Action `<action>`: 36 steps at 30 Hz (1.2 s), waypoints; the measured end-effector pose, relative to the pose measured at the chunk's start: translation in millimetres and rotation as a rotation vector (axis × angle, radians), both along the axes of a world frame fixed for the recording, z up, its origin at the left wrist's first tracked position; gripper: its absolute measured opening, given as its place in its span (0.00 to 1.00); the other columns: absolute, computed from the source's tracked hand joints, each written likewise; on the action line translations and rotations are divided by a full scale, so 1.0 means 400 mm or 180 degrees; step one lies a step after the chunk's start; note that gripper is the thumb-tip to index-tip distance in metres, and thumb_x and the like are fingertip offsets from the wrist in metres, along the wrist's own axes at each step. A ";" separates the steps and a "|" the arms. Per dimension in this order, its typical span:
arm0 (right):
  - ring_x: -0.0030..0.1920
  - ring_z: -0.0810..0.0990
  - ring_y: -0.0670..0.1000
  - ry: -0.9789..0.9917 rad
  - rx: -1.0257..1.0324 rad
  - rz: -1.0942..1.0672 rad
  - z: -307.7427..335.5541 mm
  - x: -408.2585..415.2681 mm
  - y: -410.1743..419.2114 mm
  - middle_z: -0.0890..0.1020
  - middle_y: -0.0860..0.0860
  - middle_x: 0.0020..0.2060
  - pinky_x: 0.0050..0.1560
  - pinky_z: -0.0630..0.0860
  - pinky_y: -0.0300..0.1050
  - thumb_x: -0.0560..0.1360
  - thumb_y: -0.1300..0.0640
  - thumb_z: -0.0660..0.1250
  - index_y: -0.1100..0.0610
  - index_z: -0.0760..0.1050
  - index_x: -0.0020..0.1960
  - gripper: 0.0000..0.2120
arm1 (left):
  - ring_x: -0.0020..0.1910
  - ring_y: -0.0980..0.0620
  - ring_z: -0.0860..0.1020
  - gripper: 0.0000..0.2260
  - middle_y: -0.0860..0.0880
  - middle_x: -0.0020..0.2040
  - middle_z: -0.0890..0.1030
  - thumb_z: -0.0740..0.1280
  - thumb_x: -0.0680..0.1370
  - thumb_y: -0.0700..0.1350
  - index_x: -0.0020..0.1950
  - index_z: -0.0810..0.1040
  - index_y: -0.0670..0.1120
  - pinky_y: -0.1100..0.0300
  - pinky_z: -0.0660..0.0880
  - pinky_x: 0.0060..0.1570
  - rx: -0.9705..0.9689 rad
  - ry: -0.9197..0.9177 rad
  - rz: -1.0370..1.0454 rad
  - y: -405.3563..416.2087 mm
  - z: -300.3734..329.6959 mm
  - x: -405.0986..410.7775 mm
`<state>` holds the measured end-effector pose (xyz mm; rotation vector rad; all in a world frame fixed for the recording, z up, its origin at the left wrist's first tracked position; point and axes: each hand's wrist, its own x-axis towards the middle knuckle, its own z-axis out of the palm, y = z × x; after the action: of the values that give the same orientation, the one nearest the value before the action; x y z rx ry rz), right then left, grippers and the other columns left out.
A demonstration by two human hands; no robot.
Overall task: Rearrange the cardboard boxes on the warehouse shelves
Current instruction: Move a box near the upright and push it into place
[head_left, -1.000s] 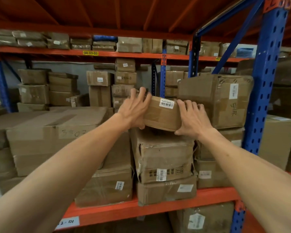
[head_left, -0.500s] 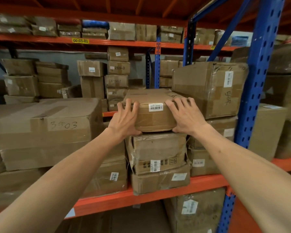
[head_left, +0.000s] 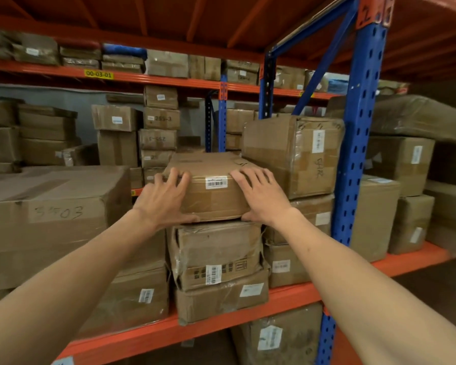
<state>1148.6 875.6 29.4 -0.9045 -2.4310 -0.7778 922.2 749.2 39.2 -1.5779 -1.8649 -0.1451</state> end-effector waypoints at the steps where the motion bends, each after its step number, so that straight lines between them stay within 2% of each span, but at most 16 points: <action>1: 0.80 0.58 0.61 0.0053 -0.0114 0.0112 0.004 0.006 0.001 0.60 0.58 0.80 0.80 0.51 0.59 0.65 0.41 0.82 0.52 0.48 0.83 0.59 | 0.62 0.36 0.74 0.46 0.41 0.70 0.67 0.57 0.68 0.80 0.73 0.59 0.48 0.46 0.78 0.48 0.0017 0.0079 0.0009 -0.006 0.015 0.000; 3: 0.82 0.51 0.59 0.0264 -0.0335 0.0333 0.011 0.023 0.002 0.54 0.57 0.83 0.82 0.48 0.59 0.67 0.38 0.80 0.50 0.46 0.84 0.60 | 0.64 0.35 0.74 0.46 0.40 0.72 0.68 0.44 0.70 0.80 0.74 0.62 0.49 0.46 0.78 0.50 0.0101 0.0154 0.0079 -0.015 0.050 0.008; 5: 0.83 0.49 0.58 0.0595 -0.0498 0.0475 0.015 0.048 -0.001 0.51 0.56 0.83 0.83 0.48 0.60 0.68 0.35 0.78 0.49 0.46 0.84 0.58 | 0.65 0.35 0.73 0.46 0.38 0.73 0.68 0.41 0.71 0.78 0.76 0.63 0.48 0.44 0.78 0.54 0.0243 0.0012 0.0027 -0.022 0.091 0.030; 9: 0.82 0.49 0.57 0.1452 -0.0804 0.0287 0.017 0.125 0.006 0.50 0.55 0.83 0.82 0.50 0.63 0.70 0.31 0.74 0.46 0.48 0.84 0.54 | 0.65 0.34 0.73 0.40 0.35 0.70 0.70 0.46 0.77 0.73 0.76 0.64 0.44 0.40 0.75 0.60 0.0496 -0.0098 -0.0187 0.009 0.172 0.072; 13: 0.81 0.54 0.60 0.2483 -0.1279 -0.0241 -0.004 0.229 0.036 0.52 0.54 0.82 0.80 0.57 0.66 0.68 0.28 0.74 0.45 0.47 0.82 0.55 | 0.64 0.33 0.73 0.37 0.34 0.68 0.71 0.48 0.78 0.71 0.75 0.64 0.43 0.41 0.76 0.55 0.0612 -0.0153 -0.0508 0.081 0.222 0.130; 16: 0.81 0.54 0.62 0.2952 -0.1666 -0.0626 -0.028 0.309 0.070 0.52 0.55 0.81 0.79 0.59 0.66 0.65 0.26 0.75 0.48 0.45 0.83 0.61 | 0.59 0.34 0.76 0.35 0.35 0.64 0.74 0.49 0.79 0.70 0.72 0.65 0.43 0.43 0.76 0.50 0.0746 -0.0062 -0.0756 0.136 0.241 0.188; 18: 0.82 0.51 0.63 0.3213 -0.1945 -0.0764 -0.041 0.352 0.097 0.49 0.58 0.83 0.79 0.57 0.67 0.62 0.27 0.78 0.49 0.41 0.84 0.66 | 0.61 0.35 0.75 0.35 0.36 0.66 0.72 0.51 0.79 0.70 0.75 0.62 0.44 0.44 0.77 0.49 0.0714 -0.0090 -0.0872 0.175 0.249 0.237; 20: 0.83 0.47 0.64 0.3432 -0.2178 -0.0869 -0.052 0.378 0.123 0.46 0.60 0.84 0.80 0.54 0.68 0.60 0.27 0.79 0.49 0.36 0.84 0.72 | 0.65 0.35 0.73 0.38 0.36 0.70 0.68 0.57 0.78 0.69 0.78 0.56 0.44 0.43 0.77 0.52 0.0607 -0.0010 -0.0928 0.219 0.260 0.290; 22: 0.83 0.45 0.64 0.3520 -0.2377 -0.0930 -0.059 0.394 0.160 0.42 0.60 0.84 0.80 0.52 0.68 0.58 0.27 0.81 0.50 0.32 0.83 0.76 | 0.71 0.34 0.67 0.46 0.35 0.75 0.61 0.68 0.74 0.66 0.80 0.49 0.46 0.40 0.74 0.62 0.0420 0.0370 -0.0967 0.274 0.282 0.356; 24: 0.83 0.44 0.64 0.3505 -0.2481 -0.0905 -0.063 0.397 0.201 0.41 0.60 0.84 0.80 0.51 0.68 0.57 0.28 0.81 0.49 0.29 0.82 0.77 | 0.78 0.33 0.54 0.56 0.35 0.80 0.48 0.77 0.69 0.59 0.81 0.40 0.49 0.35 0.61 0.73 0.0219 0.1121 -0.0901 0.334 0.309 0.429; 26: 0.83 0.43 0.65 0.3476 -0.2554 -0.0790 -0.064 0.384 0.244 0.41 0.61 0.83 0.80 0.50 0.68 0.56 0.27 0.81 0.48 0.27 0.82 0.78 | 0.79 0.33 0.43 0.64 0.37 0.81 0.36 0.81 0.65 0.56 0.79 0.31 0.52 0.33 0.49 0.76 0.0038 0.1986 -0.0655 0.392 0.342 0.506; 29: 0.83 0.41 0.63 0.3344 -0.2483 -0.0594 -0.057 0.336 0.305 0.39 0.61 0.83 0.81 0.47 0.66 0.53 0.22 0.78 0.48 0.23 0.80 0.81 | 0.78 0.34 0.34 0.71 0.39 0.78 0.28 0.84 0.60 0.55 0.77 0.25 0.54 0.29 0.42 0.74 -0.0292 0.2570 -0.0315 0.472 0.382 0.625; 32: 0.83 0.39 0.63 0.3363 -0.2343 -0.0393 -0.048 0.288 0.351 0.36 0.62 0.83 0.80 0.40 0.65 0.50 0.18 0.74 0.46 0.19 0.77 0.81 | 0.77 0.34 0.31 0.69 0.43 0.77 0.24 0.83 0.61 0.53 0.78 0.27 0.59 0.22 0.42 0.69 -0.0805 0.2784 -0.0034 0.548 0.396 0.728; 34: 0.82 0.36 0.65 0.3386 -0.2314 -0.0322 -0.052 0.268 0.372 0.33 0.63 0.82 0.78 0.36 0.67 0.49 0.16 0.72 0.45 0.17 0.75 0.81 | 0.77 0.36 0.30 0.62 0.45 0.78 0.25 0.80 0.67 0.52 0.78 0.29 0.62 0.21 0.41 0.67 -0.1136 0.2886 0.0097 0.599 0.386 0.759; 36: 0.82 0.38 0.66 0.3456 -0.2230 -0.0262 -0.059 0.253 0.386 0.34 0.64 0.82 0.78 0.36 0.68 0.50 0.17 0.72 0.45 0.17 0.75 0.81 | 0.77 0.38 0.29 0.55 0.47 0.79 0.27 0.74 0.71 0.55 0.78 0.31 0.64 0.23 0.38 0.67 -0.1315 0.2728 0.0355 0.636 0.371 0.769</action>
<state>1249.6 1030.0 5.8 -1.2245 -1.6208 0.5304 1229.8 1003.7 187.7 -1.4400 -1.3157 0.8814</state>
